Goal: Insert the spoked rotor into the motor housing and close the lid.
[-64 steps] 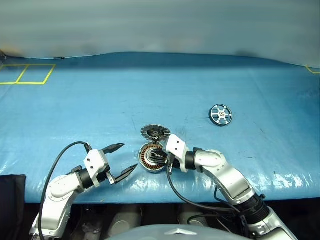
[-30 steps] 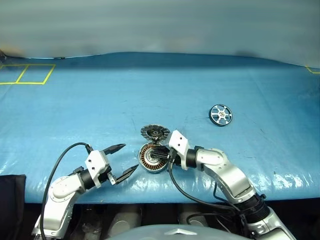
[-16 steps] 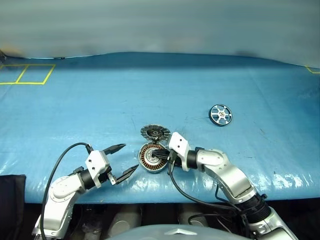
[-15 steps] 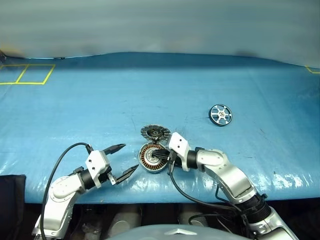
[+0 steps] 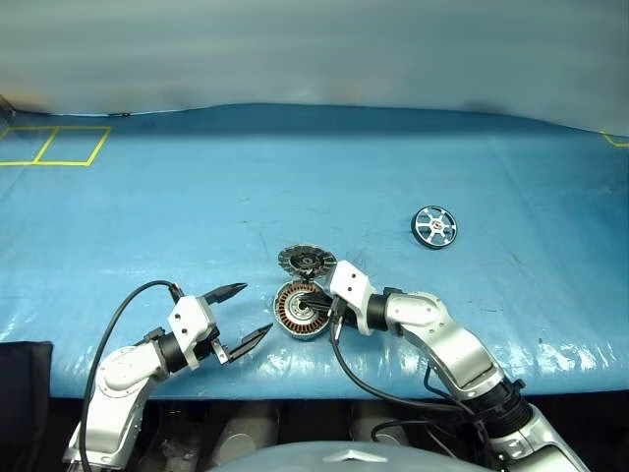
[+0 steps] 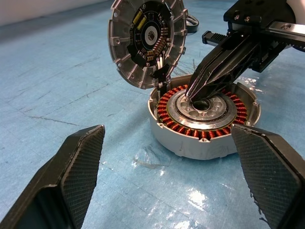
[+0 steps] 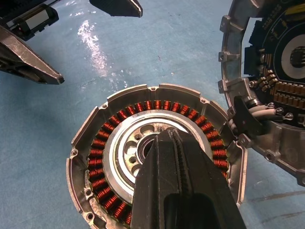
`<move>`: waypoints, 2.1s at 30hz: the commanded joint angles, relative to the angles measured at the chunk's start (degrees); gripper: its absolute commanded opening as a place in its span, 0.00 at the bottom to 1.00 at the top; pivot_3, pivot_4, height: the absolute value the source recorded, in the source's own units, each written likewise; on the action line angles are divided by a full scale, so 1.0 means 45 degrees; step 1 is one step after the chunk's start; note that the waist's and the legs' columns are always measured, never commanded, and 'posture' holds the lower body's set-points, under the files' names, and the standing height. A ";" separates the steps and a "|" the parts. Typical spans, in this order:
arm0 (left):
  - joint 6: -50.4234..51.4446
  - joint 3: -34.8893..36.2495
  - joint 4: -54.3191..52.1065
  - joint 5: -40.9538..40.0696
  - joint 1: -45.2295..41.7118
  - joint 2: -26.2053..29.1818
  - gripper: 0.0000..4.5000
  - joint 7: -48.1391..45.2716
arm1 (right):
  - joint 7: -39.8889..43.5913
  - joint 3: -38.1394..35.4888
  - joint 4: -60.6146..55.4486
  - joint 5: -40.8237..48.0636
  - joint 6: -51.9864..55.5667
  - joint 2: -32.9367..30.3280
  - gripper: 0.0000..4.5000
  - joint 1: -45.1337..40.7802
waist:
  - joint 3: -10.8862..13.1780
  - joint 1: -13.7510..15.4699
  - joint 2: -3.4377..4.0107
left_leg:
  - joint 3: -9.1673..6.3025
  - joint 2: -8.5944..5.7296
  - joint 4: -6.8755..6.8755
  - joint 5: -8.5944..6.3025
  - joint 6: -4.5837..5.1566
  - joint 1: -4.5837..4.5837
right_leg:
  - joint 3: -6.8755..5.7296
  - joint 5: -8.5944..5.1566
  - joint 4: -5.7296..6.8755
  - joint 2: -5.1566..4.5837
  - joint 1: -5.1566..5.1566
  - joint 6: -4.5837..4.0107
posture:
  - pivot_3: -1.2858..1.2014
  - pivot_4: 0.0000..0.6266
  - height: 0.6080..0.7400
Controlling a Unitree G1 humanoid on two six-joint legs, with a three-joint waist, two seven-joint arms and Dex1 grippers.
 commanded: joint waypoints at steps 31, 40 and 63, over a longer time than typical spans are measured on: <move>-0.0404 -0.0013 0.0305 -0.0117 0.0071 -0.0123 1.00 -0.0058 | -0.0297 -0.3008 -0.1376 0.0304 0.0670 -0.2528 0.01 0.0902 | 0.0001 0.0145 -0.0001 | 0.0003 -0.0002 0.0015 -0.0025 -0.0021 -0.0016 | -0.0001 -0.0002 -0.0009 -0.0002 0.0006 0.0000 | 0.52 0.24 1.00; -0.0446 -0.0060 0.0433 -0.0054 -0.0185 -0.0173 1.00 -0.0080 | -0.2706 -0.3643 0.1100 -0.2942 0.0936 -0.4338 0.49 -0.0965 | 0.0004 0.0074 -0.0003 | 0.0056 0.0027 0.0021 -0.0002 0.0015 -0.0034 | 0.0016 0.0003 0.0006 0.0001 0.0009 -0.0019 | 0.52 0.24 1.00; -0.0727 -0.0018 0.0533 0.0073 -0.0103 -0.0205 1.00 0.0328 | -0.2750 -0.3442 0.5349 -0.3670 0.0881 -0.3049 0.49 -0.2912 | 0.0002 -0.0030 -0.0005 | 0.0110 0.0039 0.0043 -0.0029 0.0056 -0.0036 | 0.0039 0.0070 -0.0007 0.0016 0.0006 -0.0064 | 0.52 0.24 1.00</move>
